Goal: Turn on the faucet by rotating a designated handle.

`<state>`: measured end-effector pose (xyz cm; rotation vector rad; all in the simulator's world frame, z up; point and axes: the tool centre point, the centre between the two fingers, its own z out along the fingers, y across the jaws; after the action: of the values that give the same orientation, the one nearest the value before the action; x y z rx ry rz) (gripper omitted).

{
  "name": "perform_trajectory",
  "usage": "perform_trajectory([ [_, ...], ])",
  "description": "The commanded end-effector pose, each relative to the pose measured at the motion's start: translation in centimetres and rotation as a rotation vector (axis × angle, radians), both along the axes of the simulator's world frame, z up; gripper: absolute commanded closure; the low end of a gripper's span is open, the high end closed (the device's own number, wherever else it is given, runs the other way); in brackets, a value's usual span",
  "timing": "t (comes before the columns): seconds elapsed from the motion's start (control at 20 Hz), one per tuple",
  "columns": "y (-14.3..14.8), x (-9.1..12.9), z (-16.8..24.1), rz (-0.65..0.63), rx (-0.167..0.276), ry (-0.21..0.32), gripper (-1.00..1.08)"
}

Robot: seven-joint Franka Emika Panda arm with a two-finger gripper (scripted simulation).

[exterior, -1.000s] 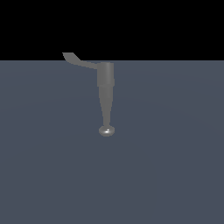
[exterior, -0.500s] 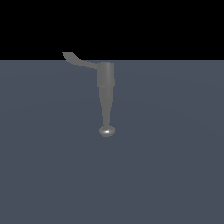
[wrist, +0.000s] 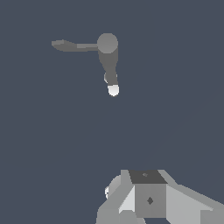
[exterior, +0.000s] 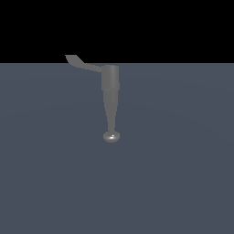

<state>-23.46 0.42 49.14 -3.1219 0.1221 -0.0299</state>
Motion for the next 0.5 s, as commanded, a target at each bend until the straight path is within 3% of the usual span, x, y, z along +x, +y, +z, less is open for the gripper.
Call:
perform_trajectory([
  [0.0,0.2,0.6,-0.2,-0.028,0.008,0.002,1.08],
  [0.45,1.1,4.3,-1.2,-0.187,0.048,0.017,1.08],
])
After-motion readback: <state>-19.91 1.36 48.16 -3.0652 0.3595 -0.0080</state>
